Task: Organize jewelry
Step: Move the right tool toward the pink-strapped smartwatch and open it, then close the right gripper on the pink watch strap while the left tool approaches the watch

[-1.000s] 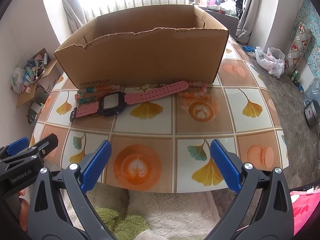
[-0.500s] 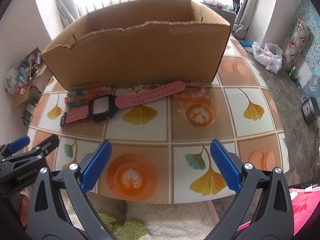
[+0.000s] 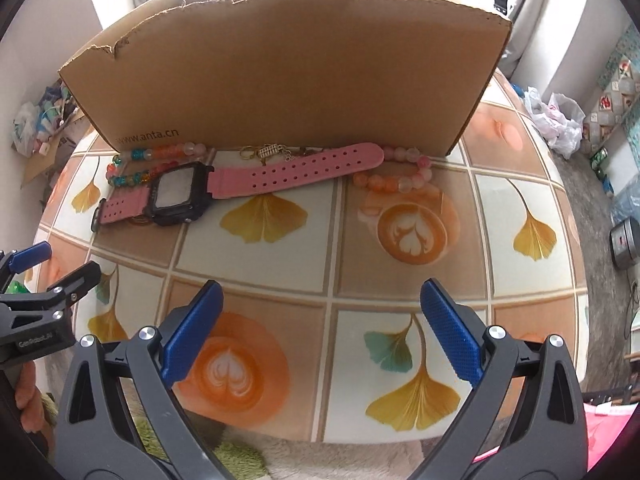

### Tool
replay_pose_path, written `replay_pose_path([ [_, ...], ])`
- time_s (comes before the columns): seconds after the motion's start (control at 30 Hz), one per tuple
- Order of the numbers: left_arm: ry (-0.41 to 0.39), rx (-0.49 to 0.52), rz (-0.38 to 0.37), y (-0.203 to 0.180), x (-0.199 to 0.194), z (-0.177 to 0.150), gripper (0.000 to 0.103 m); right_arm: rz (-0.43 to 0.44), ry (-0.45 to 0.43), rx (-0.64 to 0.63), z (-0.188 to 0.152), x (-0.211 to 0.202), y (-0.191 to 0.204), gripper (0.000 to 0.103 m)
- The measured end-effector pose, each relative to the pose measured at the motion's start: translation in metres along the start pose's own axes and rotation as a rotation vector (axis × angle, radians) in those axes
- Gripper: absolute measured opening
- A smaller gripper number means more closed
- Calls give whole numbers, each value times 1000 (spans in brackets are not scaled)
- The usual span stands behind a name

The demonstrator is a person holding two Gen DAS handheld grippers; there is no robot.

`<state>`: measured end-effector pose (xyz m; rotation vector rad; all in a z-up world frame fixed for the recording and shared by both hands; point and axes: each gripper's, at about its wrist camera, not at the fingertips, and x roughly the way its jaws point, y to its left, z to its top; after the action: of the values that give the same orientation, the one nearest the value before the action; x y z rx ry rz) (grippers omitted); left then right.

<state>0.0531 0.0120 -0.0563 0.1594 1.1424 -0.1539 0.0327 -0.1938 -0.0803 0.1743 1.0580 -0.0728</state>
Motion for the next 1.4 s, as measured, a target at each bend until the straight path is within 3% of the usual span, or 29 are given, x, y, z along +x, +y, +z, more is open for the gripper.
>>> replay_pose_path([
  [0.23,-31,41,-56,4,2,-2,96,38,7,-72,3,11,-4,96],
  [0.43,-38,43,-44,4,2,0,97,91,-3,-164,-5,13,2,96],
  [0.57,-35,27,-47,4,2,1,97,132,-90,-248,3,-5,8,96],
  [0.7,-47,24,-51,5,2,1,97,254,-160,-398,21,-18,28,96],
  [0.8,-56,26,-53,5,3,2,97,367,-165,-470,38,-16,43,95],
  [0.87,-65,28,-57,6,3,1,97,426,-161,-526,46,-12,55,88],
  [0.9,-71,31,-56,6,3,1,96,435,-153,-550,48,-9,60,78],
  [1.0,-88,31,-58,9,1,-1,90,445,-83,-644,54,7,70,67],
  [1.07,-101,34,-60,12,-1,-2,85,461,-26,-696,52,19,73,65],
  [1.3,-145,25,-103,25,-6,-3,68,403,15,-836,42,26,78,64],
  [1.4,-158,21,-121,29,-7,-2,68,408,46,-848,40,21,78,52],
])
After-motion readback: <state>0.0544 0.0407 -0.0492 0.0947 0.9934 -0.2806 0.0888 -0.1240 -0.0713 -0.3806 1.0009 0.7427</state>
